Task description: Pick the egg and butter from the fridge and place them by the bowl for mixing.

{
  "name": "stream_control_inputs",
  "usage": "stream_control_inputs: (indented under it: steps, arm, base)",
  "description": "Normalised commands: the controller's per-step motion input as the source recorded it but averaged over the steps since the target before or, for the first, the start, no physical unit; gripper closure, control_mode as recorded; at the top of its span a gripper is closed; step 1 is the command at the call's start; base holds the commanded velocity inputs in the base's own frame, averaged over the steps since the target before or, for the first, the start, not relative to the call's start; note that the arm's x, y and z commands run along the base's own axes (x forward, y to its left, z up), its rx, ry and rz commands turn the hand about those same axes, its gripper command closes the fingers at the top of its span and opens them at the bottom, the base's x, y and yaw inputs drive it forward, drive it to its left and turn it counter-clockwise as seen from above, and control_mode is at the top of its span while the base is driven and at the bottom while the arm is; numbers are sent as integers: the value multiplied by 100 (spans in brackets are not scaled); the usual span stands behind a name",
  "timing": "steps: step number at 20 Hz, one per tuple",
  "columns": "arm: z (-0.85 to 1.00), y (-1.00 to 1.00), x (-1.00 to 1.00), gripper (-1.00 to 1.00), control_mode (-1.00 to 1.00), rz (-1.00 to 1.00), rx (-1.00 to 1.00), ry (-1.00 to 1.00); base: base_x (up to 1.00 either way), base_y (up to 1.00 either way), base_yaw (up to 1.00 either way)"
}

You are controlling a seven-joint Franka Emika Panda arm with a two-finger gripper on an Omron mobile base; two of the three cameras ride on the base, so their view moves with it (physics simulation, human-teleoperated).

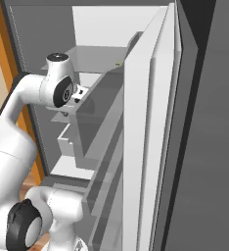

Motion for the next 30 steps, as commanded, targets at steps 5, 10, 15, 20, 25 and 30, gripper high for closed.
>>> stream_control_inputs:
  steps: [5, 10, 15, 20, 25, 30]
  arm:
    - [0, 0, -2, -100, -100, 0, -7, 0]
    - [0, -7, -1, -100, -100, 2, -10, 0]
    - [0, -35, -2, -100, -100, 9, -5, -19]
    - [0, -38, -8, -100, -100, 8, -1, -38]
    - [0, -10, 0, -100, -100, 0, -1, -25]
    - [35, 1, 0, -100, -100, -5, 0, -11]
  base:
    - [0, 0, 0]
    - [0, 0, 0]
    - [0, 0, 0]
    - [0, 0, 0]
    - [0, 0, 0]
    - [0, 0, 0]
